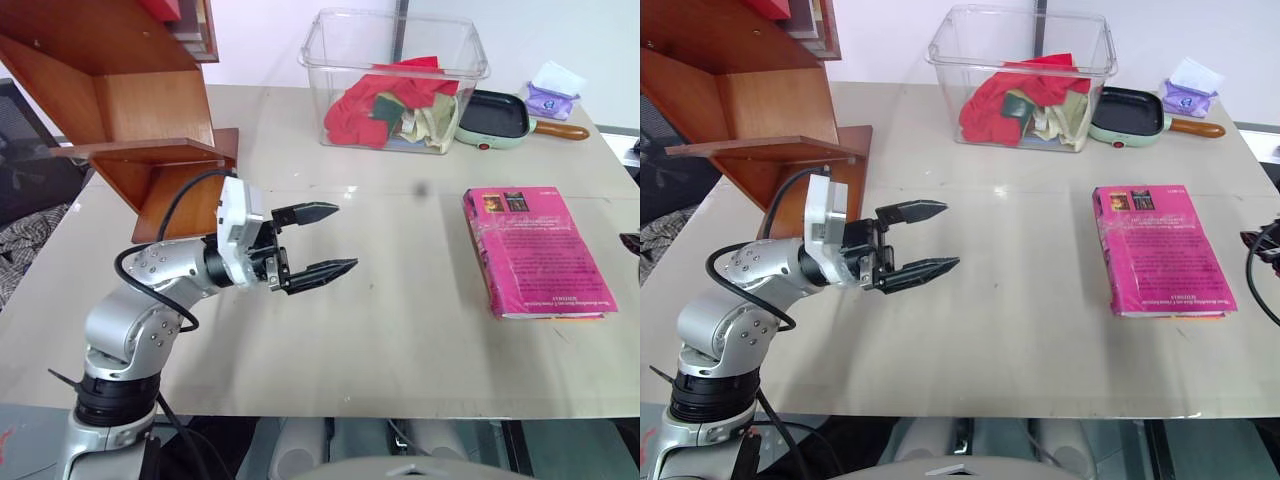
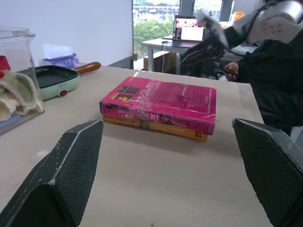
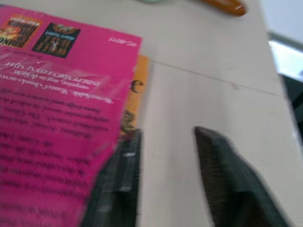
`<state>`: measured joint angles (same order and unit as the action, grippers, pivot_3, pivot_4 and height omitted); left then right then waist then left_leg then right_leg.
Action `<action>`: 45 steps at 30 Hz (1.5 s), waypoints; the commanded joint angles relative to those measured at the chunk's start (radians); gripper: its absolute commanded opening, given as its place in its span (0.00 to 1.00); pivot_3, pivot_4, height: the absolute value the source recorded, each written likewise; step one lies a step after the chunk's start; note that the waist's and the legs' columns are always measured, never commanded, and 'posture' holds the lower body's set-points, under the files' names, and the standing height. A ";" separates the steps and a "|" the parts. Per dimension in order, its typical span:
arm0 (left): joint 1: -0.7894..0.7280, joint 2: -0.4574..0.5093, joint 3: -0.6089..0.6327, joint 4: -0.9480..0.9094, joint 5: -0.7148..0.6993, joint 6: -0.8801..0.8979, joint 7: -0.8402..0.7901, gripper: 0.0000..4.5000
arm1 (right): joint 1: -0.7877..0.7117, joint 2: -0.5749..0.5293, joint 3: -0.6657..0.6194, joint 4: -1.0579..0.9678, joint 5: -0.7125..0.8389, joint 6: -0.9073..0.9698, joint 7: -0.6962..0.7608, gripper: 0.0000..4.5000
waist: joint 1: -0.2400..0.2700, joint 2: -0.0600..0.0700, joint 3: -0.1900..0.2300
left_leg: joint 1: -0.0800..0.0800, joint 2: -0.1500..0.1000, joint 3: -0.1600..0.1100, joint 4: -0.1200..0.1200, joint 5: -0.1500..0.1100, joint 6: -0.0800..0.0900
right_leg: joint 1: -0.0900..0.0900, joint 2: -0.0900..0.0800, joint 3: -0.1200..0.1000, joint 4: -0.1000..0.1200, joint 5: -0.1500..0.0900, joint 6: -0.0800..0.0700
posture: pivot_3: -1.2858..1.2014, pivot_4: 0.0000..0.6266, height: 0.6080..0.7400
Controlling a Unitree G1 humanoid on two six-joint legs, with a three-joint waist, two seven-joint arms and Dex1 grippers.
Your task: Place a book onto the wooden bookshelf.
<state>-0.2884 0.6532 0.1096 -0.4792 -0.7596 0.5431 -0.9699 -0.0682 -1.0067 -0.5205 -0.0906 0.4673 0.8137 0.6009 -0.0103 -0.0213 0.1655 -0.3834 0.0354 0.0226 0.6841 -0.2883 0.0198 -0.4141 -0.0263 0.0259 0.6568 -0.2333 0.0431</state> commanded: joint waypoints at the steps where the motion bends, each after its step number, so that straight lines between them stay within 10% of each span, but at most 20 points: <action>1: 0.004 0.020 0.030 -0.067 -0.050 0.014 0.011 1.00 | -0.065 -0.045 0.063 0.056 -0.042 0.051 -0.012 0.01 | 0.003 0.000 0.000 | -0.001 0.000 0.000 0.000 0.000 0.000 | 0.000 0.000 -0.001 -0.001 0.000 0.000 | 0.52 0.24 0.80; 30: 0.057 0.037 0.020 -0.079 -0.090 -0.031 -0.046 1.00 | -0.440 0.077 0.433 0.429 -0.182 0.035 0.123 0.01 | -0.007 0.001 0.001 | -0.001 0.000 0.000 0.000 0.000 0.000 | -0.002 0.000 0.002 -0.002 0.000 0.001 | 0.52 0.24 0.80; 45: 0.191 0.083 0.088 -0.120 -0.068 -0.063 -0.035 1.00 | -0.442 0.253 0.479 0.223 -0.171 0.162 0.093 0.01 | -0.007 0.001 0.001 | 0.000 0.002 -0.001 -0.001 0.000 0.000 | -0.003 0.003 0.002 0.000 0.000 0.000 | 0.52 0.24 0.80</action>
<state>-0.1001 0.7220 0.1662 -0.5527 -0.8153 0.4948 -1.0066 -0.5185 -0.7665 -0.0435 0.1904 0.2788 0.9433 0.7080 -0.0177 -0.0206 0.1664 -0.3839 0.0377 0.0220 0.6833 -0.2886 0.0200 -0.4168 -0.0237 0.0279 0.6566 -0.2333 0.0435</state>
